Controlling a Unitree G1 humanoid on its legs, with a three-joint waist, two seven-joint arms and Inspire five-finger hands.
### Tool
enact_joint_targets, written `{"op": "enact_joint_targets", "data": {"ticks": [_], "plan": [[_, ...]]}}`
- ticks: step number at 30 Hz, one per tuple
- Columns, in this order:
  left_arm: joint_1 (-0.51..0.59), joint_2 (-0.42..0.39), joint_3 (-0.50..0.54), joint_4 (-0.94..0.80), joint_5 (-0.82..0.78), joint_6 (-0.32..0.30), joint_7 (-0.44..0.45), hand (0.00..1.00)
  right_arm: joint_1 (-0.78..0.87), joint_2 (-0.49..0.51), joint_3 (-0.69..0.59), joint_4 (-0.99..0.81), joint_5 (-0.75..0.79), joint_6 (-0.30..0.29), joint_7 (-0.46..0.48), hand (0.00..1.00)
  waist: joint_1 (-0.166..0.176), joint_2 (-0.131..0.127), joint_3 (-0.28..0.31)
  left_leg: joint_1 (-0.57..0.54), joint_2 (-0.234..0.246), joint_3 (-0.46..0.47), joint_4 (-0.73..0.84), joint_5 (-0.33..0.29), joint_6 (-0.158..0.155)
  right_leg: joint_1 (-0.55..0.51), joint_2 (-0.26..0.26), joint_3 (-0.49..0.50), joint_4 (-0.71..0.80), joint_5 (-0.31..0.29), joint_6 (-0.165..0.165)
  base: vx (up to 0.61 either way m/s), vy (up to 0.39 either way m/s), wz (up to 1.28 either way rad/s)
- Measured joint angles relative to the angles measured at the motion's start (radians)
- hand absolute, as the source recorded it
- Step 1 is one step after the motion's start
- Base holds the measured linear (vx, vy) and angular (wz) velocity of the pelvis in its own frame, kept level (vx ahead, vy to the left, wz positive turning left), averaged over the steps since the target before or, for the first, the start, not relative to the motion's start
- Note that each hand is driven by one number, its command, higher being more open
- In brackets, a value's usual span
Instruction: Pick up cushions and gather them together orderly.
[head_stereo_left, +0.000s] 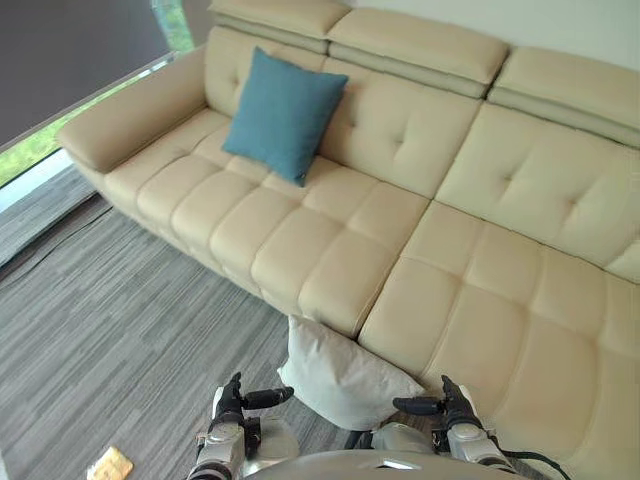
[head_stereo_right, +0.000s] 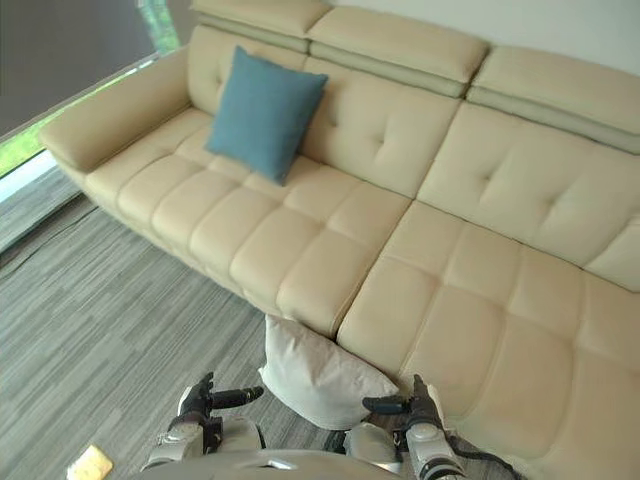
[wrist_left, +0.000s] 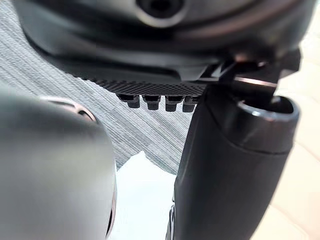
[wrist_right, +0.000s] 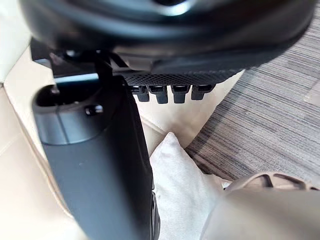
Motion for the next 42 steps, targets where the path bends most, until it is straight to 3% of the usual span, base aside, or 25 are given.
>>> {"op": "enact_joint_targets", "data": {"ticks": [1,2,3,7,14,18,20,22,23,24,25,27,31,38,42], "plan": [[0.0,-0.001,0.0,0.0,0.0,0.0,0.001,1.0,0.001,-0.001,0.0,0.0,0.0,0.0,-0.001,1.0,0.0,0.002,-0.001,0.0,-0.008,-0.016,-0.018,0.004,-0.002,-0.002,0.0,0.009,0.006,-0.002,0.006,0.05,0.164,-0.96],[0.002,-0.008,-0.002,0.001,0.0,-0.001,0.005,1.0,0.003,-0.007,-0.003,-0.006,0.002,0.0,-0.002,1.0,0.0,0.019,-0.004,0.003,-0.022,-0.074,-0.098,0.107,-0.014,-0.01,0.01,0.052,0.043,-0.021,0.038,0.07,0.208,-0.86],[0.0,-0.011,0.0,0.003,-0.01,0.001,0.007,1.0,0.005,-0.002,-0.017,-0.007,0.002,-0.001,-0.005,1.0,0.002,0.011,-0.002,0.015,-0.028,-0.049,-0.077,0.122,0.007,-0.016,0.002,0.092,0.075,-0.039,0.066,0.06,0.178,-0.95],[0.003,-0.007,0.0,0.005,-0.011,0.002,0.007,1.0,0.023,0.031,-0.019,-0.028,0.002,-0.002,-0.004,1.0,0.0,-0.019,-0.022,0.046,-0.043,0.02,-0.1,0.109,0.023,-0.026,-0.025,0.149,0.061,-0.032,0.09,0.08,0.137,-0.44],[0.015,-0.021,-0.006,0.024,-0.01,0.001,0.005,1.0,0.025,0.041,-0.019,-0.025,0.0,-0.004,0.0,1.0,0.0,0.016,-0.042,0.147,-0.041,0.147,-0.188,0.107,0.034,-0.031,-0.012,0.272,0.045,-0.016,0.117,0.03,0.04,-0.52],[0.014,-0.019,-0.013,0.03,-0.01,0.001,0.003,1.0,0.014,0.04,-0.017,-0.021,0.0,-0.001,-0.001,1.0,-0.001,0.015,-0.043,0.165,-0.032,0.227,-0.222,0.112,0.042,-0.077,0.009,0.338,0.056,0.003,0.148,0.0,0.007,-0.64],[0.011,-0.012,-0.021,0.031,-0.01,0.0,0.004,1.0,0.001,0.035,0.005,-0.013,-0.001,0.0,-0.002,1.0,-0.003,0.007,-0.039,0.169,-0.02,0.279,-0.231,0.118,0.047,-0.109,0.002,0.285,0.075,0.02,0.166,-0.02,-0.026,-0.6],[0.009,-0.011,-0.022,0.032,-0.01,0.001,0.004,1.0,-0.003,0.036,0.009,-0.016,0.0,-0.002,-0.003,1.0,-0.01,0.003,-0.037,0.161,-0.017,0.287,-0.234,0.125,0.055,-0.114,-0.011,0.23,0.077,0.019,0.157,-0.06,-0.054,-0.18],[0.01,-0.007,-0.033,0.026,-0.01,0.0,0.005,1.0,-0.01,0.036,0.01,-0.016,-0.001,-0.002,-0.003,1.0,-0.012,-0.009,-0.036,0.151,-0.015,0.293,-0.241,0.132,0.052,-0.136,-0.057,0.113,0.184,-0.031,0.115,-0.07,-0.101,0.08],[0.016,0.007,-0.044,0.02,-0.016,0.0,0.007,1.0,-0.005,0.037,0.025,-0.001,-0.001,-0.006,-0.004,1.0,-0.005,-0.024,-0.042,0.151,-0.024,0.296,-0.244,0.136,0.048,-0.133,-0.092,0.042,0.224,-0.03,0.119,-0.06,-0.181,0.03],[0.011,0.017,-0.043,0.015,-0.018,0.0,0.013,1.0,-0.002,0.038,0.034,0.017,-0.002,-0.007,-0.003,1.0,0.015,-0.049,-0.047,0.149,-0.034,0.291,-0.249,0.143,0.037,-0.104,-0.085,0.035,0.144,-0.035,0.113,0.01,-0.154,-0.1],[0.0,0.009,-0.04,-0.002,-0.021,-0.002,0.021,1.0,-0.02,0.029,0.033,0.022,-0.001,-0.007,-0.007,1.0,0.03,-0.032,-0.04,0.101,-0.008,0.278,-0.267,0.18,0.028,-0.107,-0.031,0.026,0.044,0.018,0.071,-0.02,-0.154,-0.01],[-0.041,0.001,-0.04,-0.021,-0.034,0.0,0.026,1.0,-0.047,0.028,0.027,0.002,0.033,-0.005,-0.04,1.0,0.028,-0.019,0.029,0.009,0.024,0.236,-0.273,0.233,0.004,-0.17,0.003,-0.024,0.019,0.055,0.041,-0.05,-0.154,0.21],[-0.052,-0.019,-0.035,-0.087,-0.034,-0.012,0.044,1.0,-0.032,0.022,0.036,-0.081,0.038,-0.012,-0.071,1.0,0.027,-0.003,0.079,-0.076,0.049,0.172,-0.165,0.235,-0.004,-0.19,-0.008,-0.092,0.07,0.047,0.03,-0.07,-0.084,0.27],[-0.077,-0.02,-0.037,-0.096,-0.034,-0.013,0.056,1.0,-0.045,0.026,0.072,-0.089,0.04,-0.016,-0.074,1.0,0.029,-0.009,0.095,-0.155,0.056,0.143,-0.026,0.168,0.018,-0.246,-0.043,-0.099,0.182,-0.011,0.015,-0.16,0.008,0.11]]}}
